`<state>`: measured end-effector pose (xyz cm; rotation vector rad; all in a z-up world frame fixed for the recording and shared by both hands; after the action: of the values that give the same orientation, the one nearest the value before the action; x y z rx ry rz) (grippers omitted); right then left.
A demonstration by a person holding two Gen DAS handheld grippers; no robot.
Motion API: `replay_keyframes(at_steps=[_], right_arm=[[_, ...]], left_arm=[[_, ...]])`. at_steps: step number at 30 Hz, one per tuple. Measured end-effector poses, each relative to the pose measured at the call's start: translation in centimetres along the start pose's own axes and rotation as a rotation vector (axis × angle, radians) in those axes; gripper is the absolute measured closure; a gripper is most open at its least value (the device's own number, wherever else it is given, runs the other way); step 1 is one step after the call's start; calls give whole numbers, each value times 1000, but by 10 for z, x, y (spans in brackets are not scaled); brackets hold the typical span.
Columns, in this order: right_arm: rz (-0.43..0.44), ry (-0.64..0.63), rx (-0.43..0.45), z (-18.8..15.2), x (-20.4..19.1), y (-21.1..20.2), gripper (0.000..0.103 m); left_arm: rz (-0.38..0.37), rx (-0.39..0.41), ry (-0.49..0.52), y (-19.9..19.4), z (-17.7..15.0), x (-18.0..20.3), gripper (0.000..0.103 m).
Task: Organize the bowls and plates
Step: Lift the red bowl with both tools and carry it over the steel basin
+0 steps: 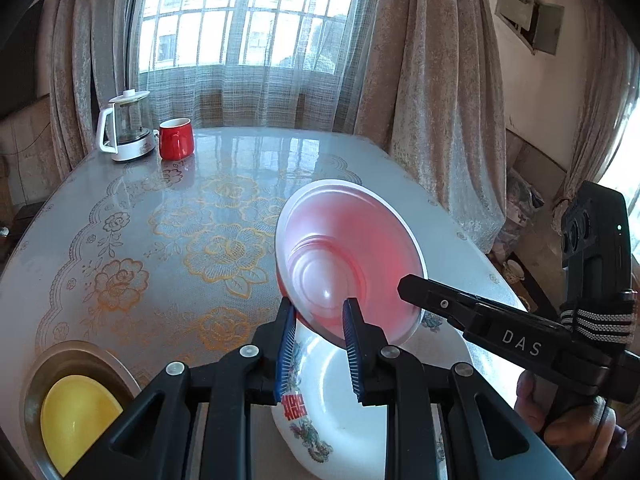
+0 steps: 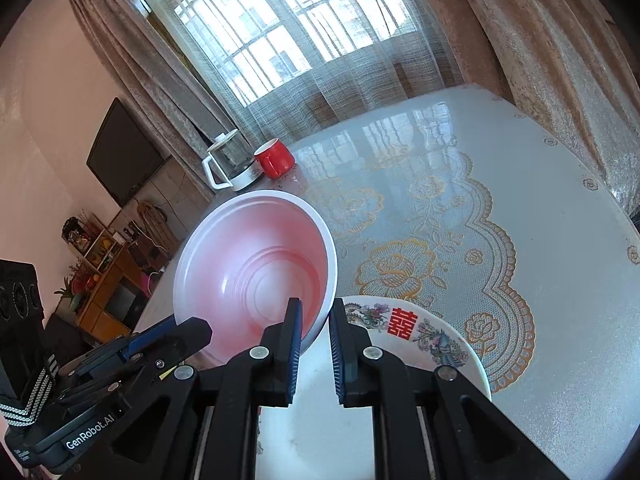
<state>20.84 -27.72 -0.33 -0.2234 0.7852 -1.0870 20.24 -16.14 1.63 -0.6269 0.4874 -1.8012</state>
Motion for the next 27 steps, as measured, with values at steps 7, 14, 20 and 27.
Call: replay_keyframes(at_steps=[7, 14, 20, 27], right_arm=[[33, -20, -40, -20, -23, 9, 90], [55, -49, -68, -33, -46, 19, 90], [75, -70, -93, -43, -65, 29, 90], [106, -100, -125, -52, -92, 45, 90]], left_arm=[[39, -2, -15, -20, -18, -20, 79], [65, 1, -39, -36, -29, -39, 79], [87, 13, -59, -50, -35, -57, 79], [127, 18, -89, -68, -47, -84, 79]])
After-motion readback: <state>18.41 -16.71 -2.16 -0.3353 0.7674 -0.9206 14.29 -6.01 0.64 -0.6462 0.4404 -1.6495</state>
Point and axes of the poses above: each gripper's, at about its wrist camera, not at the fingertips, and y roughly the way its jaws point, x to its right, z to its top, the point moved 8 cm from there along y, roughly the way its jaws point, and after that the axes turned 3 degrees about x, right-handed, at the moved point
